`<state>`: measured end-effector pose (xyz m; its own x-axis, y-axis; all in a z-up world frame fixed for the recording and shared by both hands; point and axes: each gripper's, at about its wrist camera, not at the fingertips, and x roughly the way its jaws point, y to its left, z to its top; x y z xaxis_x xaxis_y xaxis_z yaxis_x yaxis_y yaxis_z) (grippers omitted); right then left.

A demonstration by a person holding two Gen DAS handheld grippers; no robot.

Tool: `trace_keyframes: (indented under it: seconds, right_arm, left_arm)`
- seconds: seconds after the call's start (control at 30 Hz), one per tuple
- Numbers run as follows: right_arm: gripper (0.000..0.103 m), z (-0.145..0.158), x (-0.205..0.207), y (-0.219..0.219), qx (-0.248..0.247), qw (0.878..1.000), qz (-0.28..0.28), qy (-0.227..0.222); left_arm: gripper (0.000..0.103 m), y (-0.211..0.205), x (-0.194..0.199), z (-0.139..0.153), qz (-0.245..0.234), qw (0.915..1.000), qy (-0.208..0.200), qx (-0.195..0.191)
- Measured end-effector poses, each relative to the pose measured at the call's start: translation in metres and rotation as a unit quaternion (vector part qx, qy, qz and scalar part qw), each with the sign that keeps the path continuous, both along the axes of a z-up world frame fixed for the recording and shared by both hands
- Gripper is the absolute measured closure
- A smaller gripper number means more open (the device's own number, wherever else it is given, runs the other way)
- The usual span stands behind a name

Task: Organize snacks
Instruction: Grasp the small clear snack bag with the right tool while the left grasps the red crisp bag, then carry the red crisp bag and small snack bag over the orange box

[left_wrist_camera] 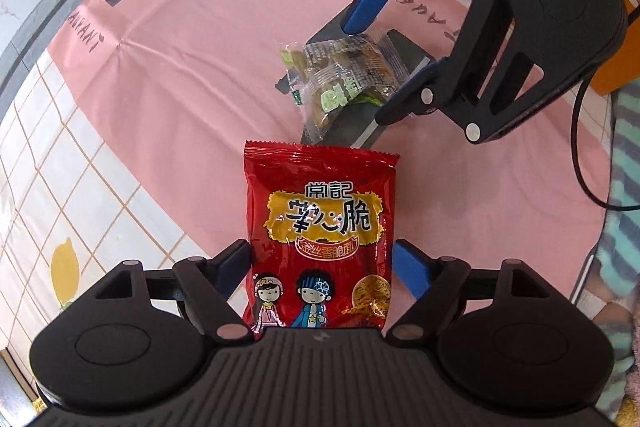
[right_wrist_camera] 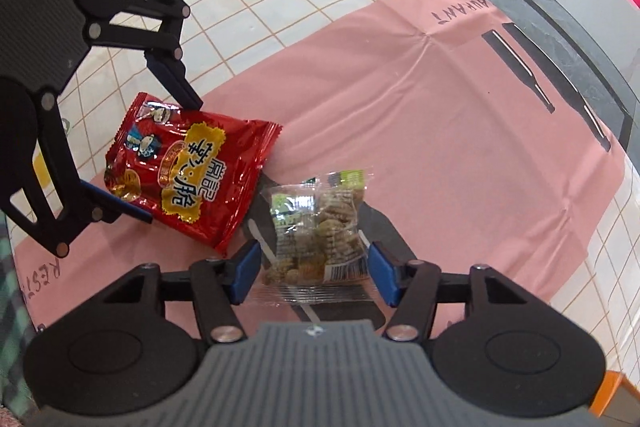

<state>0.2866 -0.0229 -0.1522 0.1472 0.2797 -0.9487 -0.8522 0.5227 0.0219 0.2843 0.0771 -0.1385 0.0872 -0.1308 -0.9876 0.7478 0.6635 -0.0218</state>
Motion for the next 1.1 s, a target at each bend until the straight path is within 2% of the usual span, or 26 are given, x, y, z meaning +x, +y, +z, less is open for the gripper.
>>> trace_keyframes:
  seconds: [0.1,0.2,0.23,0.33,0.47,0.67,0.87,1.03,1.1]
  right_arm:
    - [0.045,0.000,0.001,0.003,-0.002,1.000,-0.004,-0.007]
    - [0.045,-0.002,0.003,0.005,-0.004,1.000,-0.007,-0.010]
    - [0.046,-0.003,0.003,0.005,-0.005,1.000,-0.008,-0.011]
    - [0.046,-0.005,0.004,0.005,-0.004,1.000,-0.014,-0.011]
    - [0.052,-0.008,0.002,0.002,-0.002,0.999,-0.026,-0.020]
    - [0.057,-0.008,0.004,-0.003,0.008,0.999,-0.043,-0.017]
    - [0.062,-0.002,0.001,-0.005,0.010,0.998,-0.061,-0.018]
    - [0.063,0.011,-0.018,-0.014,0.017,0.997,-0.064,-0.030]
    - [0.068,0.018,-0.027,-0.019,0.012,0.997,-0.063,-0.039]
  left_arm:
    - [0.008,-0.005,-0.007,-0.004,0.006,0.9999,-0.006,0.010]
    - [0.008,-0.010,-0.023,-0.013,-0.013,0.9991,-0.015,0.039]
    - [0.005,-0.012,-0.029,-0.016,-0.013,0.9990,-0.013,0.041]
    - [0.005,-0.010,-0.028,-0.018,0.013,0.9995,-0.009,0.028]
    - [0.007,-0.004,-0.027,-0.017,0.046,0.9987,-0.016,0.019]
    - [0.023,0.002,-0.032,-0.014,0.096,0.9949,-0.019,0.026]
    - [0.024,-0.002,-0.043,-0.008,0.146,0.9883,-0.030,0.030]
    - [0.024,-0.006,-0.054,0.011,0.176,0.9832,-0.041,0.023]
    - [0.024,-0.007,-0.056,0.022,0.193,0.9800,-0.039,0.024]
